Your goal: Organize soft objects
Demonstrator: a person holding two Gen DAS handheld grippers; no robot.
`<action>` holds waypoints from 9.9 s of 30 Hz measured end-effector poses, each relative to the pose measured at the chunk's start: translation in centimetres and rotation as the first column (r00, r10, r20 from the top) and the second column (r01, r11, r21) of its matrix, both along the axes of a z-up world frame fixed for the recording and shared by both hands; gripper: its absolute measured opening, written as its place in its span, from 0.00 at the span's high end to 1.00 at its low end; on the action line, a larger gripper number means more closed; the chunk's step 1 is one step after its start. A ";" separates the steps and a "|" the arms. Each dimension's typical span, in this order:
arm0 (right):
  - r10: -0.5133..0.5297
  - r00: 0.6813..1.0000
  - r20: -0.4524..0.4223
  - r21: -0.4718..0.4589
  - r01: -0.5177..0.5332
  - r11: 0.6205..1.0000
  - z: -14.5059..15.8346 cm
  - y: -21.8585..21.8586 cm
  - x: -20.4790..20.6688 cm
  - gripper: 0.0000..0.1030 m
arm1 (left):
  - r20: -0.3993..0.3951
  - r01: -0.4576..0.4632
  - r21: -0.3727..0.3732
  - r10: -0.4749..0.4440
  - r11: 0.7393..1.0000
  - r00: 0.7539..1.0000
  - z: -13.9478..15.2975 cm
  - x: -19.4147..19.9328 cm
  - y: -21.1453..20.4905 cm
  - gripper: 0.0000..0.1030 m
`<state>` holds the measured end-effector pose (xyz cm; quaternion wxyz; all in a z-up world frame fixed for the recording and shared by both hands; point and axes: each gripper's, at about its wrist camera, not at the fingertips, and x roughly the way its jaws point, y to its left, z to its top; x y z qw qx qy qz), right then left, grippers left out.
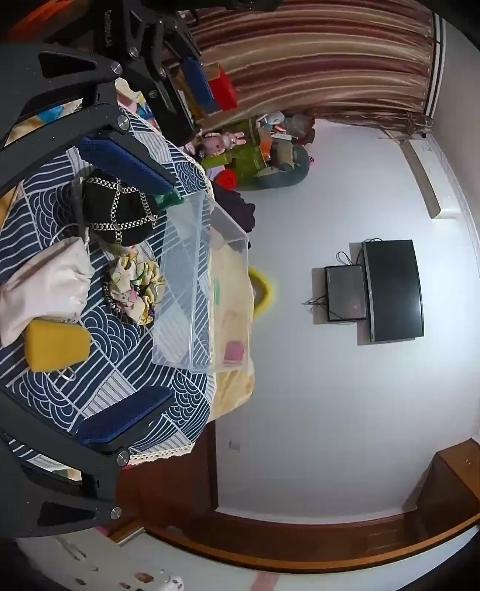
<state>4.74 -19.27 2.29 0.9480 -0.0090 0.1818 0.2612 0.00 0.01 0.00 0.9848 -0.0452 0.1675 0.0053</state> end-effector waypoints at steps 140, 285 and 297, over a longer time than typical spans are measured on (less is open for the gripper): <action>-0.044 0.947 -0.318 -0.092 0.016 0.996 -8.2 -3.6 4.2 0.74 | -0.261 -0.118 -0.088 0.091 0.989 0.961 -9.5 6.5 7.0 0.82; 0.004 0.974 -0.226 -0.096 -0.026 0.995 -4.9 -0.9 4.1 0.72 | -0.199 0.102 -0.032 -0.106 0.994 0.974 -6.0 5.6 2.5 0.81; -0.007 0.996 -0.092 -0.054 0.002 0.999 -0.5 -0.2 5.8 0.72 | -0.079 0.064 -0.043 -0.067 0.997 0.995 -1.9 6.2 4.1 0.81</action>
